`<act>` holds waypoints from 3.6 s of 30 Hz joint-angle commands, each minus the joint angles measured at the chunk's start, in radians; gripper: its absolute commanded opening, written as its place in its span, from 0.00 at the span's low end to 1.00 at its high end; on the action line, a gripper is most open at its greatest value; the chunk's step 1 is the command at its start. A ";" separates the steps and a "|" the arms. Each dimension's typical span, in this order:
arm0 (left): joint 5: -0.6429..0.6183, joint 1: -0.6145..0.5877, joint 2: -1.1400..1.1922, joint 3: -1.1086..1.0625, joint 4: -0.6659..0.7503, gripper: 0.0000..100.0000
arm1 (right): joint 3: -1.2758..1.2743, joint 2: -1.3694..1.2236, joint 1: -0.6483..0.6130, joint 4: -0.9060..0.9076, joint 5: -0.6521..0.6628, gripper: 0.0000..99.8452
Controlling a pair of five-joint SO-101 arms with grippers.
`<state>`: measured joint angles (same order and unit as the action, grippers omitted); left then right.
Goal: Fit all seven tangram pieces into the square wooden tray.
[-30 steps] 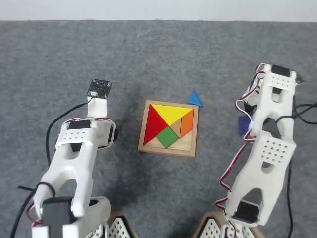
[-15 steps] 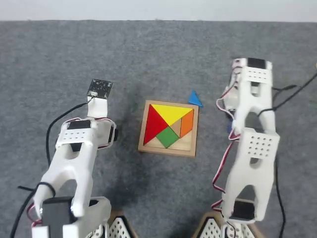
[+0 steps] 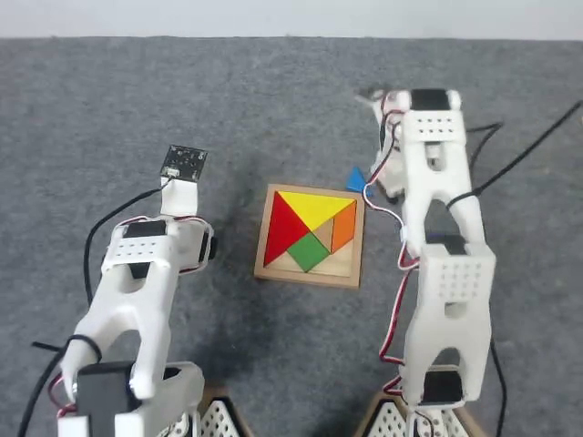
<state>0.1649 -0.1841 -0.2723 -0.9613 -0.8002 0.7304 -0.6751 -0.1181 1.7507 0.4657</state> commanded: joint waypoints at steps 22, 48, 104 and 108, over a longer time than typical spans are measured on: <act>0.008 -0.008 -0.003 0.027 0.021 0.16 | -1.100 0.492 0.116 -0.605 0.442 0.18; 0.009 -0.008 -0.003 0.027 0.020 0.16 | -0.776 0.185 0.162 -0.498 0.480 0.27; 0.009 -0.008 -0.003 0.027 0.020 0.16 | -0.508 0.030 0.013 -0.417 0.324 0.01; 0.009 -0.008 -0.003 0.027 0.020 0.16 | -0.509 0.051 0.004 -0.374 0.247 0.01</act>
<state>0.1649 -0.1841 -0.2723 -0.9613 -0.8002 0.2209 -0.6414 -0.0706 1.3364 0.7649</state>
